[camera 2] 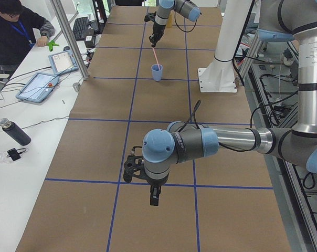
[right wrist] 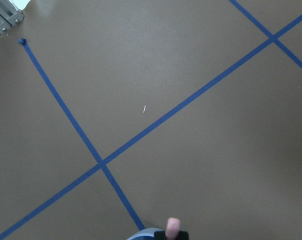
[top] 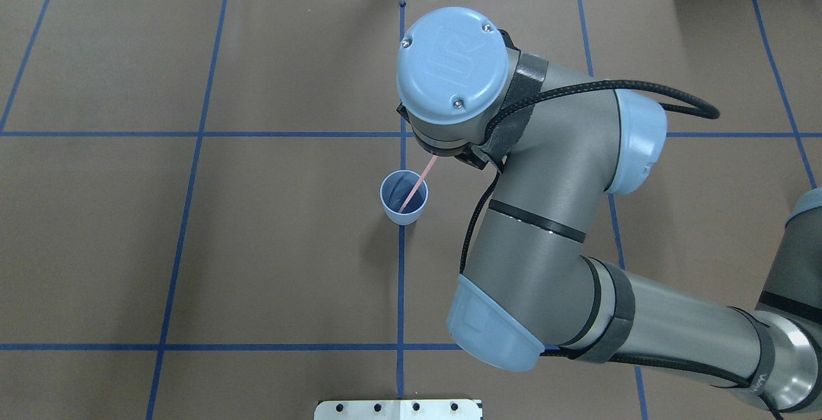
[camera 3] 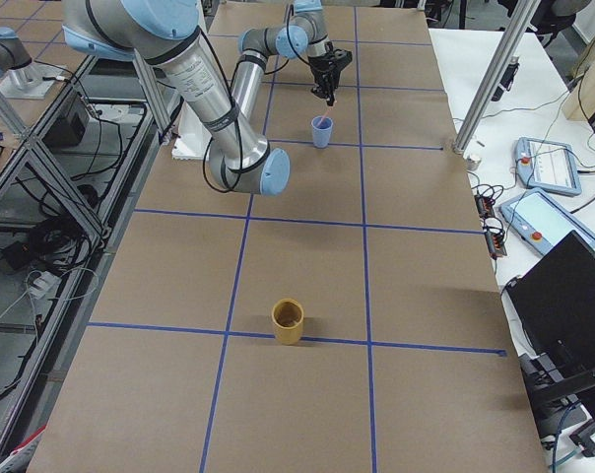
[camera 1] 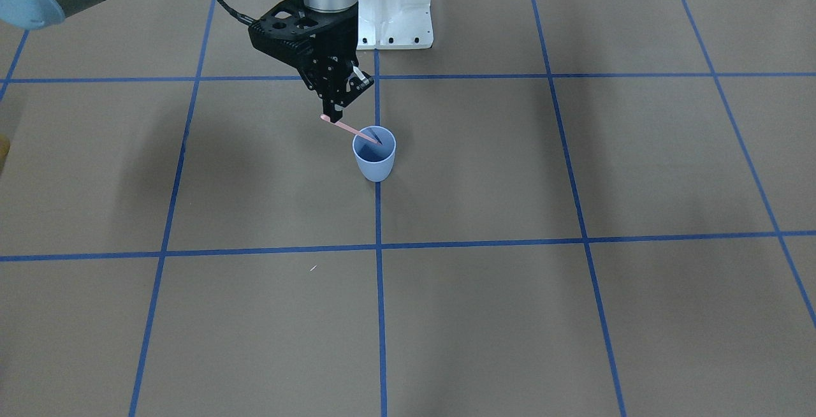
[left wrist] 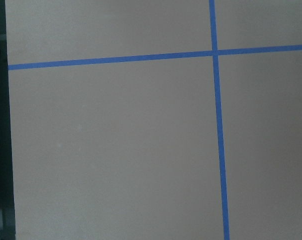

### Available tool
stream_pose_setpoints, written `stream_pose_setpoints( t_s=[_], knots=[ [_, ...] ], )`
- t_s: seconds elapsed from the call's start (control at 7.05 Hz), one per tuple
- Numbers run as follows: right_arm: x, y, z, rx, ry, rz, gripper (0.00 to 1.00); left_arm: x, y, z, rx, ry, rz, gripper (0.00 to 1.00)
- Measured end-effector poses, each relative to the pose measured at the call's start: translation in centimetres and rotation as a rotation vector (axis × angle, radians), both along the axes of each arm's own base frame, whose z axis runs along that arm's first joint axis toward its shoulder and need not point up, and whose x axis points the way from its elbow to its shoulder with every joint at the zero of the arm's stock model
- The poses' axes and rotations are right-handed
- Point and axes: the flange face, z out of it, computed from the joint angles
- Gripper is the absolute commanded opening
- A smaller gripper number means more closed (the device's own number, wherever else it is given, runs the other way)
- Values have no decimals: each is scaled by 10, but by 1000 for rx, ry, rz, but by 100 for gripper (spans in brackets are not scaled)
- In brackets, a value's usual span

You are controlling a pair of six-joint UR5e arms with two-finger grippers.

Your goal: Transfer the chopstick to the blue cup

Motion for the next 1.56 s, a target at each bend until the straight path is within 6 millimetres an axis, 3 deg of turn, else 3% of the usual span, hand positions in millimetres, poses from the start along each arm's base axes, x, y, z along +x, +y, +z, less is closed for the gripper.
stream_pose_setpoints(
  t_s=[0.14,0.43,0.57,0.71,0.85,0.99,1.14,1.28,1.42,1.56],
  knots=[
    [-9,-1,1,12,-7,-2,100,0,0,0,0,0,0,99],
    [-9,-2,-5,45,-16,-25,100,0,2,2,-5,1,0,99],
    [5,-9,-14,74,-26,-49,100,1,4,4,-11,2,0,99],
    [35,-28,-20,99,-40,-82,100,2,4,4,-19,2,-5,99],
    [78,-58,-19,124,-49,-128,100,3,2,0,-29,1,-21,99],
    [134,-92,-5,155,-47,-189,100,6,-3,-8,-49,-1,-49,99],
    [193,-121,24,191,-30,-256,100,13,-9,-16,-66,-3,-70,99],
    [259,-143,70,233,6,-328,100,20,-16,-23,-68,-6,-86,99],
    [320,-155,129,270,50,-410,100,27,-21,-28,-54,-10,-100,99],
    [368,-155,189,293,93,-490,100,33,-23,-30,-29,-13,-103,99]
  ],
)
